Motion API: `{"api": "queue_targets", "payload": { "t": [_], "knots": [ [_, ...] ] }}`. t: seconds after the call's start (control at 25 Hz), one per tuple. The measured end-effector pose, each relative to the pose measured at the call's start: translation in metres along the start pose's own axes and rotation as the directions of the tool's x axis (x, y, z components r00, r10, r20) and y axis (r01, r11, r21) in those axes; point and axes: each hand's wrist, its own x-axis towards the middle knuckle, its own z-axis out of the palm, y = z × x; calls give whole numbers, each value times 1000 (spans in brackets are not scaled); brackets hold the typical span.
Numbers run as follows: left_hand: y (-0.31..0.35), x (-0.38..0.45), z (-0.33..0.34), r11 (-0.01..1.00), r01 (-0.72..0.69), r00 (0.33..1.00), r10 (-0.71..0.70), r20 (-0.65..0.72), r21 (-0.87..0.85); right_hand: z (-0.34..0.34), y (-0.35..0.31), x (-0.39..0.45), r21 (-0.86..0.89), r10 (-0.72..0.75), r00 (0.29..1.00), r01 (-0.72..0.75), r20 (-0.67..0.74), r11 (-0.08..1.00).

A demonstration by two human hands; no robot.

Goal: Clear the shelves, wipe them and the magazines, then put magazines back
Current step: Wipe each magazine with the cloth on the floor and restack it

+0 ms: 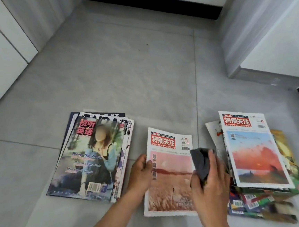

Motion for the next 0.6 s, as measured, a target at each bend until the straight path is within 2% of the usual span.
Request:
{"api": "queue_targets", "payload": {
  "t": [0.08,0.16,0.24,0.28,0.36,0.4,0.44,0.48,0.56,0.6],
  "knots": [
    [-8,4,15,988,-34,999,29,40,152,26,22,-8,-196,-51,991,74,120,978],
    [-12,12,15,948,-85,996,90,-3,308,52,31,-28,-276,-73,971,137,228,951],
    [-11,16,9,906,-112,990,139,-37,407,73,30,-47,-252,-155,953,223,260,942],
    [-12,18,6,903,-96,990,130,-52,418,77,27,-55,-226,-249,928,316,278,921],
    [-16,23,1,917,-66,994,97,-59,394,76,30,-58,-153,-465,811,542,356,827],
    [-17,26,0,922,-59,995,84,-49,382,75,38,-48,-133,-521,770,598,367,790],
    [-17,29,-1,924,-56,997,73,-32,379,73,48,-32,-140,-513,780,589,359,796],
    [-17,31,-2,924,-51,998,63,-19,380,73,58,-15,-161,-455,831,521,318,838],
    [-18,34,-2,924,-45,998,55,-15,379,75,60,11,-182,-189,967,220,174,958],
    [-19,35,-1,924,-46,998,57,-18,380,82,51,15,-188,-75,991,94,111,978]
  ]
}}
